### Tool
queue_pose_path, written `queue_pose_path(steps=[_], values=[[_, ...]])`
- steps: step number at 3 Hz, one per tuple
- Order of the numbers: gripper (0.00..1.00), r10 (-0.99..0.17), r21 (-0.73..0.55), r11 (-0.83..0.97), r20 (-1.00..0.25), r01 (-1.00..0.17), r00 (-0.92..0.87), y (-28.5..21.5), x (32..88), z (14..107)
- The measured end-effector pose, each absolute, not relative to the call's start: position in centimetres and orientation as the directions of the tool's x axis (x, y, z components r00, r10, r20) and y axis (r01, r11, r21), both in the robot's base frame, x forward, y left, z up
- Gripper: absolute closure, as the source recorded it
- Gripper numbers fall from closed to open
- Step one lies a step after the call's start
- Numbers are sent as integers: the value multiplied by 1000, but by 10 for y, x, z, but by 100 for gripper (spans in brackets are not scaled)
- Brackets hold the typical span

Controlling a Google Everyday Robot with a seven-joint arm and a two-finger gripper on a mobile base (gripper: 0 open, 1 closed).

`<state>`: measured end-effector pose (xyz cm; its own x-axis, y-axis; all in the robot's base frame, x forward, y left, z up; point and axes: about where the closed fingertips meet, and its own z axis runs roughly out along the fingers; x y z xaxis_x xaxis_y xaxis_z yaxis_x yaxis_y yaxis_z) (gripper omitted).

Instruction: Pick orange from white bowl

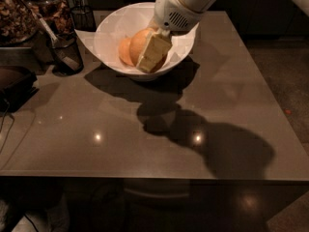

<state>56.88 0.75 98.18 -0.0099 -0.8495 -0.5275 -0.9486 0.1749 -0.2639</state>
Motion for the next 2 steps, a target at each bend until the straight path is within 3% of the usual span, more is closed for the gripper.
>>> queue_pose_path(steps=[2], values=[[100, -839, -273, 233, -542, -933, -50, 0, 510, 988]])
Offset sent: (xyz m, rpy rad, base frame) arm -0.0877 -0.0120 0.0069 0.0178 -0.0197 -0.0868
